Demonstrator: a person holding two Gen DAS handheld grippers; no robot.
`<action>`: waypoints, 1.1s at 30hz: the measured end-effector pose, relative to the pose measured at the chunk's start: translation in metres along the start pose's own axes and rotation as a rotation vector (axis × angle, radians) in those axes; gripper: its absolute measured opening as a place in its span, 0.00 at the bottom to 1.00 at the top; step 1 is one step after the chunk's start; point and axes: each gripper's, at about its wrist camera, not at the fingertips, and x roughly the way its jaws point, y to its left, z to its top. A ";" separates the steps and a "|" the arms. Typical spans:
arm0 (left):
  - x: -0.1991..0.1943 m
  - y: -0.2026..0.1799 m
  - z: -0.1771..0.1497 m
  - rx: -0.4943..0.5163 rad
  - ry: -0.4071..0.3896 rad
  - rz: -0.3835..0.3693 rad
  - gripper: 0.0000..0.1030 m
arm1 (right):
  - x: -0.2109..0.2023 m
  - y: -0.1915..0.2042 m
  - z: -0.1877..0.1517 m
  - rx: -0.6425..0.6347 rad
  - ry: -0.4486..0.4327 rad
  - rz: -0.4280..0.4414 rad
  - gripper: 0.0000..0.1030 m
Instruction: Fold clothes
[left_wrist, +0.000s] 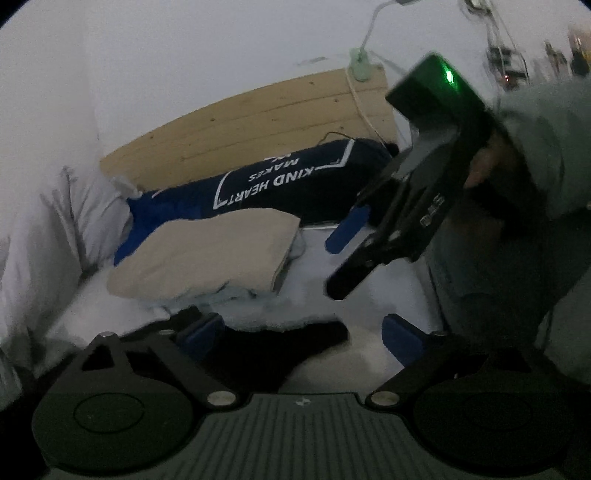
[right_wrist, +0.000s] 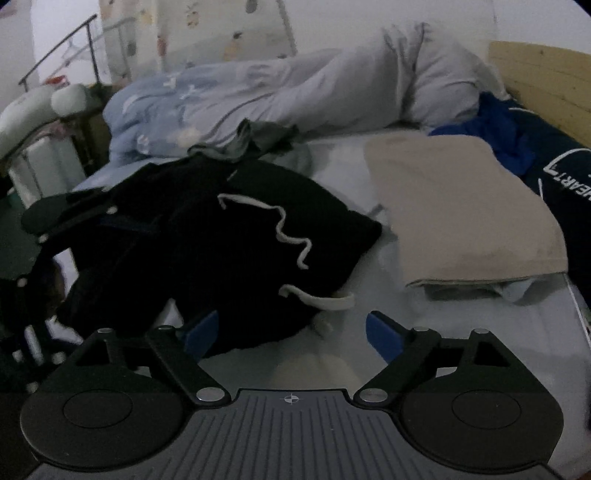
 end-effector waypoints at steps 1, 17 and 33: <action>0.002 -0.002 0.001 0.020 0.005 0.005 0.92 | -0.005 -0.002 -0.001 -0.005 0.000 0.002 0.86; 0.037 -0.032 -0.008 0.195 0.160 0.013 0.53 | 0.000 -0.037 0.003 0.116 -0.037 -0.145 0.89; -0.060 0.066 -0.014 -0.442 -0.241 0.234 0.20 | 0.014 -0.020 0.008 0.001 -0.057 -0.168 0.91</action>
